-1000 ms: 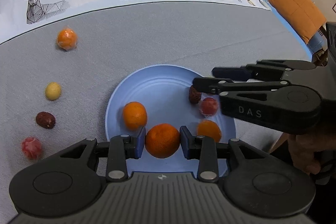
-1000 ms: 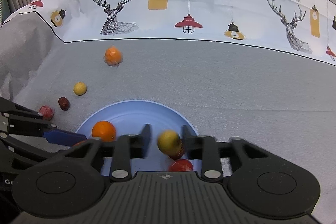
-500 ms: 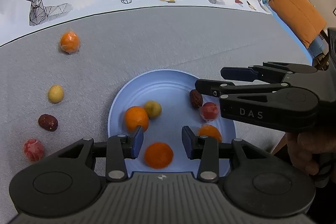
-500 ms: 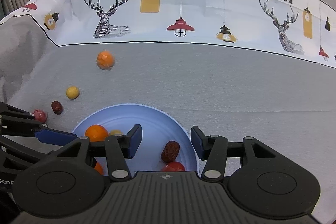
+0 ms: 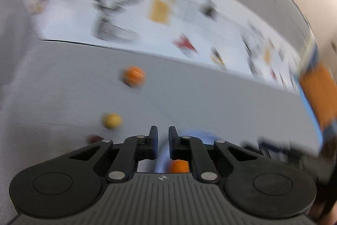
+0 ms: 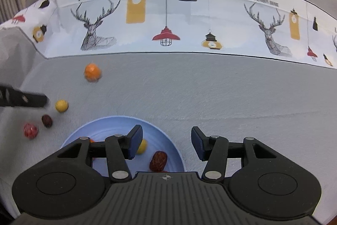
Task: Organize fruits
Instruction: 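Lower the orange and yellow fruit onto the blue plate and open both tools, then grasp a wrapped red fruit with the left tool while the right tool grasps a yellow fruit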
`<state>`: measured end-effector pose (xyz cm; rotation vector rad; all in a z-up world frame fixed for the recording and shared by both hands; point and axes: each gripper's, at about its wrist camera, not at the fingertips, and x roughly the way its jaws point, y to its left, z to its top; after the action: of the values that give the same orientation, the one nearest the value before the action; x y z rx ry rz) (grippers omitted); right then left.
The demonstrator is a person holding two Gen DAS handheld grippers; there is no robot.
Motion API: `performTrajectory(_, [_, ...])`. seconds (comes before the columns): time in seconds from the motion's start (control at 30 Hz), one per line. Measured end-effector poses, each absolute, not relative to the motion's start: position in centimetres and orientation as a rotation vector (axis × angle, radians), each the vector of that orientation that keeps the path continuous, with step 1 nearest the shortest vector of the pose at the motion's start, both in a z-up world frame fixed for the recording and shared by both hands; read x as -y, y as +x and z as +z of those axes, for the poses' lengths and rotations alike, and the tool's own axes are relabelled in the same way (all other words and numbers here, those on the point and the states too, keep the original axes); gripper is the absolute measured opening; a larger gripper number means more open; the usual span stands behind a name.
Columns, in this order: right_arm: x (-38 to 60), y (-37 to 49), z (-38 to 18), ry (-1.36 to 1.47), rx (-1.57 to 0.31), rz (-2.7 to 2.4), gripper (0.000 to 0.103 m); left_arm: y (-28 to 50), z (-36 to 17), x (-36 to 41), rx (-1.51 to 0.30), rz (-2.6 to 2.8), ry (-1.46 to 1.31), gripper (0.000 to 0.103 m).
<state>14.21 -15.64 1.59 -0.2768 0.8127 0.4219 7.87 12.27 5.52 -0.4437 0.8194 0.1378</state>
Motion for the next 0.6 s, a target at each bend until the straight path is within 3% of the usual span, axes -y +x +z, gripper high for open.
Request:
performTrajectory(0.23, [16.2,14.6,2.3,-0.205,-0.806,0.432,0.052,5.4,6.9,-18.8,-0.709,0.360,-0.699,0.008])
performTrajectory(0.37, [16.2,14.6,2.5,-0.167,-0.810,0.470,0.035,5.1,6.2,-20.3,-0.756,0.390,-0.791,0.008])
performTrajectory(0.6, [15.0,14.4,2.7,-0.138,-0.818,0.532,0.033,5.3,4.4,-20.1,-0.852,0.371,-0.741,0.011])
